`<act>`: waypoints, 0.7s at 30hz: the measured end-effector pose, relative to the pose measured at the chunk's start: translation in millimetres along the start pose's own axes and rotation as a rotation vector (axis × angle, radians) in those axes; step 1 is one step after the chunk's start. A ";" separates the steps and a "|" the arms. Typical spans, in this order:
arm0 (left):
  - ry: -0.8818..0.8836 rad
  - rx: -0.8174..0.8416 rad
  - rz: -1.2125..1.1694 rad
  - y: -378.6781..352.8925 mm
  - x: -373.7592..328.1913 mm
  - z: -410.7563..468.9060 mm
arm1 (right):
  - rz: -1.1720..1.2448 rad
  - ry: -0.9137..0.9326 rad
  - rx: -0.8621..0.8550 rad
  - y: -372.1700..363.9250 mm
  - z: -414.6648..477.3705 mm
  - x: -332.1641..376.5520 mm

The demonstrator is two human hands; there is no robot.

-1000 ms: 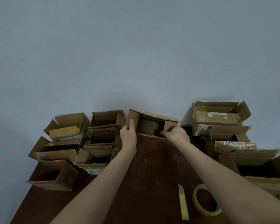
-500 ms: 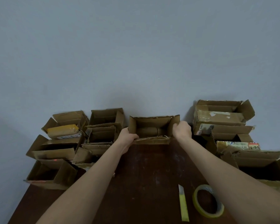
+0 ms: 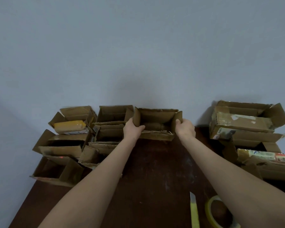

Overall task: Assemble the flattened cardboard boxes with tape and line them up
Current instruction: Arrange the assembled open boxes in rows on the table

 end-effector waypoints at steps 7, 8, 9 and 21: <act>-0.164 -0.100 0.262 -12.1 2.0 3.5 | 0.073 -0.069 0.037 -6.4 16.1 11.3; -0.194 -0.114 0.312 -13.7 4.4 4.5 | 0.103 -0.084 0.063 -9.2 18.3 11.7; -0.223 -0.114 0.358 -15.0 6.3 6.5 | 0.137 -0.093 0.081 -12.2 20.5 11.8; -0.414 -0.124 0.619 -19.7 -4.2 21.5 | 0.286 0.042 0.163 -23.9 18.1 27.0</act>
Point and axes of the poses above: each hand's wrist, its own z-axis towards the middle knuckle, its own y-axis out of the back of the hand, x = y × z, the point moved 1 cm from there along z, towards the middle knuckle, and after that the axes turned 7 degrees about x, right-handed, at the moved point
